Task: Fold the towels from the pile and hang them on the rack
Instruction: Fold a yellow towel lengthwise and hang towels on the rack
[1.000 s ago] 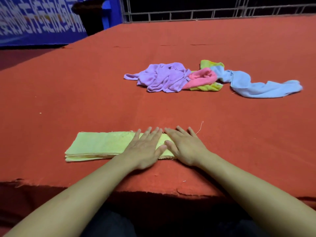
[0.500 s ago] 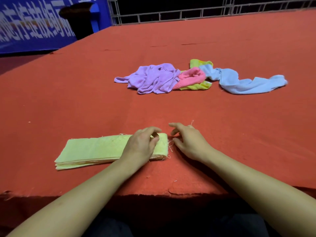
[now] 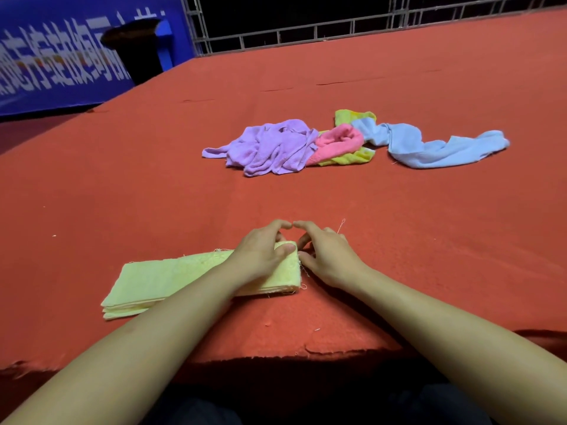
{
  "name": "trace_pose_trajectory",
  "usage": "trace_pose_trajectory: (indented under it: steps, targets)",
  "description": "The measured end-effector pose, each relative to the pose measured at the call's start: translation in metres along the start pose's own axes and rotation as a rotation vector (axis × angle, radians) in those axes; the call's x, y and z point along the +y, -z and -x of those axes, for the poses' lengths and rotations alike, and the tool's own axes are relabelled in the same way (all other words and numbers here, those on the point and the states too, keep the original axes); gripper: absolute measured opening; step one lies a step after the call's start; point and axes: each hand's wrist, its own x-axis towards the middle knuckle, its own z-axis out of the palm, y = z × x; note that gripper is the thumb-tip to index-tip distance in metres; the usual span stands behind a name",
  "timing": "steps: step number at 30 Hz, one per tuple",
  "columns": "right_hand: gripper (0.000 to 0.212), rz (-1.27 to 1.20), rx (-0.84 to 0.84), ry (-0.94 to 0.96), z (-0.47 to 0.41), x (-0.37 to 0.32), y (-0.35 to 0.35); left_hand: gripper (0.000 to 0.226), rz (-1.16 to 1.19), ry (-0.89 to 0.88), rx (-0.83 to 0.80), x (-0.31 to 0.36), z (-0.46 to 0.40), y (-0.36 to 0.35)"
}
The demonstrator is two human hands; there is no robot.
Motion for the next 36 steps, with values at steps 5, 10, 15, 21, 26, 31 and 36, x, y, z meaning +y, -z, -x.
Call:
trace_pose_trajectory:
  steps: [5, 10, 15, 21, 26, 31, 36]
  targets:
    - [0.067, -0.167, 0.047, 0.075, -0.001, -0.007, 0.0, 0.037, 0.317, -0.027, 0.031, -0.007, 0.005, 0.01]
    - [0.071, -0.413, 0.012, 0.255, -0.019, -0.052, 0.022, 0.039, 0.719, -0.056, 0.213, -0.009, 0.041, 0.05]
    - [0.07, -0.482, -0.127, 0.487, -0.045, -0.144, 0.048, 0.034, 0.836, -0.049, 0.503, -0.003, 0.105, 0.113]
    - [0.063, -0.67, -0.248, 0.736, -0.041, -0.276, 0.074, 0.029, 0.83, -0.078, 0.884, 0.028, 0.201, 0.192]
    - [0.054, -0.736, -0.396, 0.879, -0.008, -0.366, 0.088, 0.02, 0.813, -0.058, 1.122, 0.057, 0.283, 0.229]
    - [0.05, -0.806, -0.605, 0.98, 0.045, -0.418, 0.077, 0.018, 0.835, 0.044, 1.217, 0.077, 0.369, 0.23]
    - [0.054, -0.942, -0.91, 0.95, 0.107, -0.455, 0.034, 0.02, 0.809, 0.222, 1.272, 0.088, 0.458, 0.21]
